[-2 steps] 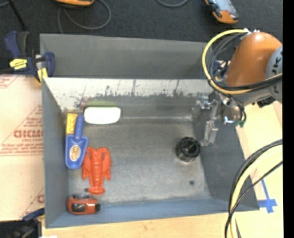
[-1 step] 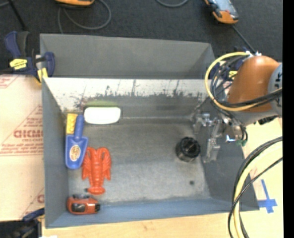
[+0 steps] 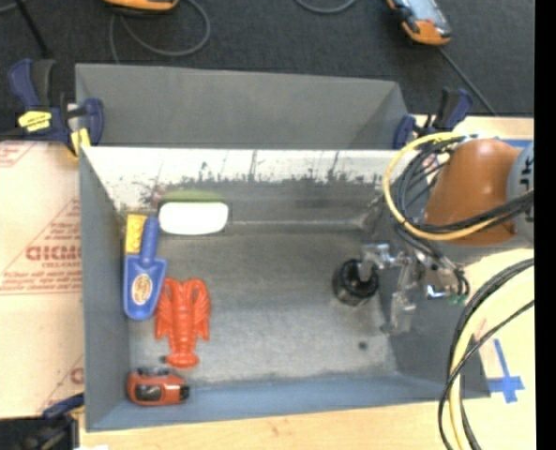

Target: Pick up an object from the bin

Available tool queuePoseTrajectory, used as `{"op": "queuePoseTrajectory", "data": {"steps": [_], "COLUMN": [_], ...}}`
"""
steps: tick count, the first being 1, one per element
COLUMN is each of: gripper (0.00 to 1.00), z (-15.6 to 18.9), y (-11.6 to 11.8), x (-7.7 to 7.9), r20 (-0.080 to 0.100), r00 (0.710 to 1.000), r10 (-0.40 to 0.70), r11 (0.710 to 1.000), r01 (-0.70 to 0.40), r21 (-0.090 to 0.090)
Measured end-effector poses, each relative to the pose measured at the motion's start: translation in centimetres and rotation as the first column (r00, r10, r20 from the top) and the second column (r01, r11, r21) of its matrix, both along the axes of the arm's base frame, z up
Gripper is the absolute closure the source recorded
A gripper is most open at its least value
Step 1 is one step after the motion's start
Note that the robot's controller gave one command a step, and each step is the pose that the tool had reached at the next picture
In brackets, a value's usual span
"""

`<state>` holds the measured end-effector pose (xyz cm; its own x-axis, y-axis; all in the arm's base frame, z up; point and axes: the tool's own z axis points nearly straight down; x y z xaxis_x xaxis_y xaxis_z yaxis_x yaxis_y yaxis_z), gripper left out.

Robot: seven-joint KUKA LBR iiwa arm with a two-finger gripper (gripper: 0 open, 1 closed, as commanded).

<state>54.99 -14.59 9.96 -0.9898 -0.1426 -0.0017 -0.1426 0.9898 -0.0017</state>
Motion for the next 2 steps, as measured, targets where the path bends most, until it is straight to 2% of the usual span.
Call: {"op": "queuePoseTrajectory", "data": {"steps": [1,2], "gripper": [1.0,1.0], "z": [-2.48,-2.48], "y": [0.91,0.91], "x": [2.35,2.36], "r20": [0.015,0.015], "r00": [1.0,1.0], "r10": [-0.001,0.0], "r11": [1.0,1.0], "r01": [0.001,0.0], "r21": [-0.001,-0.001]}}
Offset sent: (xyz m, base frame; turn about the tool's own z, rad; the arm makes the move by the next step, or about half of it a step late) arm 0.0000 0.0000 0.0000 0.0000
